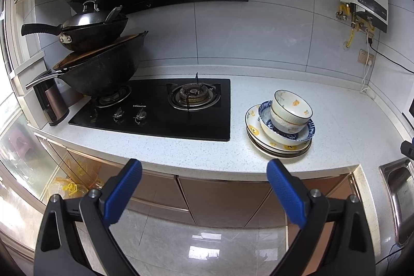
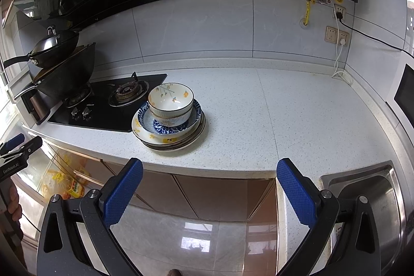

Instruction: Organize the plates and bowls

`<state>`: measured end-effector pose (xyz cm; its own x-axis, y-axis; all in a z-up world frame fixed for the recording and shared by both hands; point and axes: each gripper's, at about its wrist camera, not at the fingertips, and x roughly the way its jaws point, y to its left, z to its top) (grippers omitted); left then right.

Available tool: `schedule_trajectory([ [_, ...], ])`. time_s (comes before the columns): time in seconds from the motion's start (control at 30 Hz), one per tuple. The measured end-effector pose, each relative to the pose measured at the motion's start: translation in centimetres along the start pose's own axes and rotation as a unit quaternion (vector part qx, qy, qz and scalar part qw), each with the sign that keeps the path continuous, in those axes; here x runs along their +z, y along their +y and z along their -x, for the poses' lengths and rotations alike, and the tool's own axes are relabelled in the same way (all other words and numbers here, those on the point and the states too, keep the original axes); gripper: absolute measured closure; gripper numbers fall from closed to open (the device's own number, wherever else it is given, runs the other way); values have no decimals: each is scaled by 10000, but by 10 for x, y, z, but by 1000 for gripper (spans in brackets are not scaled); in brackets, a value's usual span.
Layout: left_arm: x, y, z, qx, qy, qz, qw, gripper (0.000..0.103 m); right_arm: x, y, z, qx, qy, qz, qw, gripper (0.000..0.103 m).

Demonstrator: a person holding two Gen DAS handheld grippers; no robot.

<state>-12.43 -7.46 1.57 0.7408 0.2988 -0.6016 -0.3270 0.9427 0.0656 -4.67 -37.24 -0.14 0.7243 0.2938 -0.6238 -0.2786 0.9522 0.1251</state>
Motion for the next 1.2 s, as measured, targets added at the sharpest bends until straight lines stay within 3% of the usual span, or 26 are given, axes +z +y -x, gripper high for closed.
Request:
schedule_trajectory([
  [1.2,-2,1,6,5,-38,-8,10000,5,0,6,6,7,-75,56,10000,1],
])
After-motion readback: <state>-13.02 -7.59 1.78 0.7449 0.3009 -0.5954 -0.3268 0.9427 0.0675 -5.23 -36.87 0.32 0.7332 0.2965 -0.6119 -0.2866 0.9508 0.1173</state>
